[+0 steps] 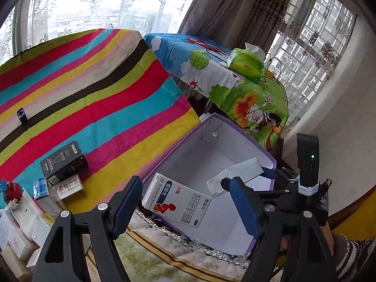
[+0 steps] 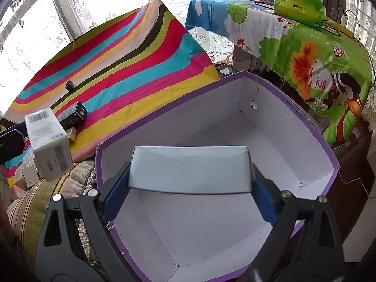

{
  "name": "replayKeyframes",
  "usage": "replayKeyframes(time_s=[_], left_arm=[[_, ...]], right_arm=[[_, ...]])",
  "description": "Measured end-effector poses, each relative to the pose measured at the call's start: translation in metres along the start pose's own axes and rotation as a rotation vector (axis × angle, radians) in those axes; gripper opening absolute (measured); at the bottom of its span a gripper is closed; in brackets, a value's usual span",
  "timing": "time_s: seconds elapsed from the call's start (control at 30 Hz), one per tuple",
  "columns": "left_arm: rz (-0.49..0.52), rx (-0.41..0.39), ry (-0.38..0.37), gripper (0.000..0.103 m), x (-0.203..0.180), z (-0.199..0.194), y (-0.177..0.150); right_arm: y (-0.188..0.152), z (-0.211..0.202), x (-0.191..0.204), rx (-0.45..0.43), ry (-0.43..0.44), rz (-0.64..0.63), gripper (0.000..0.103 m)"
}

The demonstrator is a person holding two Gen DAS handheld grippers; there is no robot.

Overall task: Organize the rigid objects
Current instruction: 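Carry both held boxes over to the open purple storage box, then open the left gripper over the purple box while the right gripper releases its box inside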

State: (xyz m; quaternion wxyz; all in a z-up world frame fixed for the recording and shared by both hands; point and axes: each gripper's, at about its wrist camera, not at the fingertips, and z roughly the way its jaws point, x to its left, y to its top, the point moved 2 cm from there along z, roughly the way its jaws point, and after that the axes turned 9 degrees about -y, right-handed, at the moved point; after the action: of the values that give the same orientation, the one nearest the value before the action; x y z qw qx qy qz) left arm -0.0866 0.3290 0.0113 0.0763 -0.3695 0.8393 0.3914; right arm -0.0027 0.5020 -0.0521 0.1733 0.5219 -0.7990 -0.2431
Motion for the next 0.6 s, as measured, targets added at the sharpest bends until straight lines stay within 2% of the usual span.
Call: replayKeyframes(time_s=[0.17, 0.3, 0.47, 0.6], left_arm=[[-0.027, -0.022, 0.020, 0.084, 0.007, -0.010, -0.004], [-0.087, -0.108, 0.056, 0.084, 0.025, -0.035, -0.005], [-0.088, -0.227, 0.091, 0.084, 0.039, -0.072, -0.011], [-0.081, -0.272, 0.173, 0.084, 0.053, -0.101, -0.016]], right_arm=[[-0.004, 0.005, 0.002, 0.026, 0.022, -0.006, 0.095], [-0.004, 0.005, 0.010, 0.024, 0.024, -0.033, 0.096], [-0.005, 0.013, 0.012, 0.062, 0.001, -0.037, 0.098], [-0.002, 0.006, 0.016, 0.042, 0.018, -0.051, 0.098]])
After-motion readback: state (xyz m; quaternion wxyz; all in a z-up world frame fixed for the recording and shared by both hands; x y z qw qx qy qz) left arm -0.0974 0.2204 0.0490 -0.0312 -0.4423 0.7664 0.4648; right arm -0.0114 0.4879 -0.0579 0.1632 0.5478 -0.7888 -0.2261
